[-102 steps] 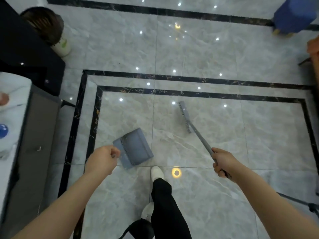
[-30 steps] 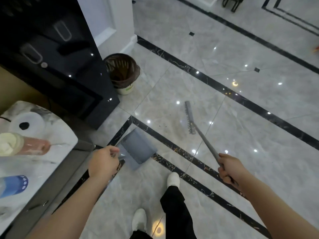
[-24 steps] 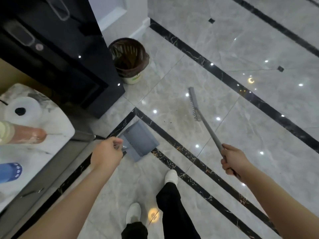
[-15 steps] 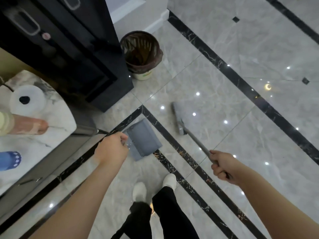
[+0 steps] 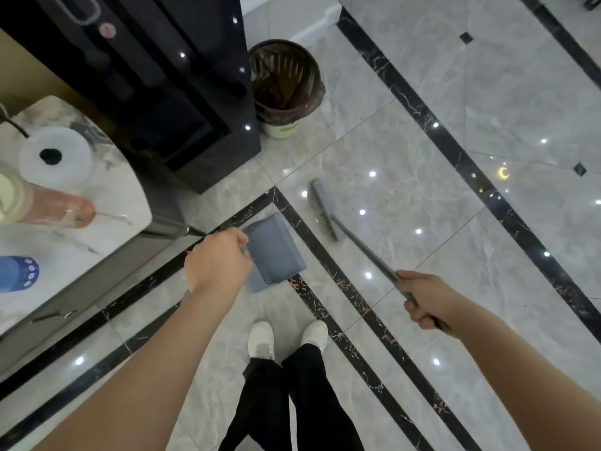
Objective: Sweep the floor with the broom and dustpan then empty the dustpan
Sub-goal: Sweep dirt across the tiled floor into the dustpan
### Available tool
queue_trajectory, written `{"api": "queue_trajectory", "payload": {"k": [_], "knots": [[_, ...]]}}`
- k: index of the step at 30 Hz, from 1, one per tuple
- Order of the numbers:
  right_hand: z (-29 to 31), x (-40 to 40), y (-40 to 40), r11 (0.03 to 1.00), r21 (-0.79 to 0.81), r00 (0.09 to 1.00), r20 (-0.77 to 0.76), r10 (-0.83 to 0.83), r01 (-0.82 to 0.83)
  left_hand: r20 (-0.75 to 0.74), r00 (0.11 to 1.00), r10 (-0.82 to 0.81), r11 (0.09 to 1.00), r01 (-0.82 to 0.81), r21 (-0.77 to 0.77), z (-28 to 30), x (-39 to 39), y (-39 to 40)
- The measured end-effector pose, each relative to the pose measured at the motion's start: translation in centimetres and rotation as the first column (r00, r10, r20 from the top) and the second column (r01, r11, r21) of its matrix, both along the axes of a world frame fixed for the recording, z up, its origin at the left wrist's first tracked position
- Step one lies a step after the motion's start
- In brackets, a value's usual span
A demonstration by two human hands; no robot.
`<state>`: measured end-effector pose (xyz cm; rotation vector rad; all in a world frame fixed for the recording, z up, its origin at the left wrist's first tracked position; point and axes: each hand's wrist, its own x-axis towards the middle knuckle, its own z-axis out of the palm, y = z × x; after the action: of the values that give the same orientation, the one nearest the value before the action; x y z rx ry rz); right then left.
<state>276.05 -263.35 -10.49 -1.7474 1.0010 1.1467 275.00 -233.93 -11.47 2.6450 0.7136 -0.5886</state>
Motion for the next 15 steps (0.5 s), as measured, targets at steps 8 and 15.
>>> {"api": "queue_trajectory", "payload": {"k": [8, 15], "knots": [[0.8, -1.4, 1.9, 0.974, 0.217, 0.991, -0.124, -0.045, 0.071, 0.002, 1.0, -0.012, 1.0, 0.012, -0.029, -0.5, -0.4, 0.9], [0.3, -1.8, 3.5, 0.994, 0.076, 0.997, -0.016, -0.072, 0.073, -0.003, 1.0, -0.015, 0.999, 0.015, -0.031, -0.1, -0.6, 1.2]]}}
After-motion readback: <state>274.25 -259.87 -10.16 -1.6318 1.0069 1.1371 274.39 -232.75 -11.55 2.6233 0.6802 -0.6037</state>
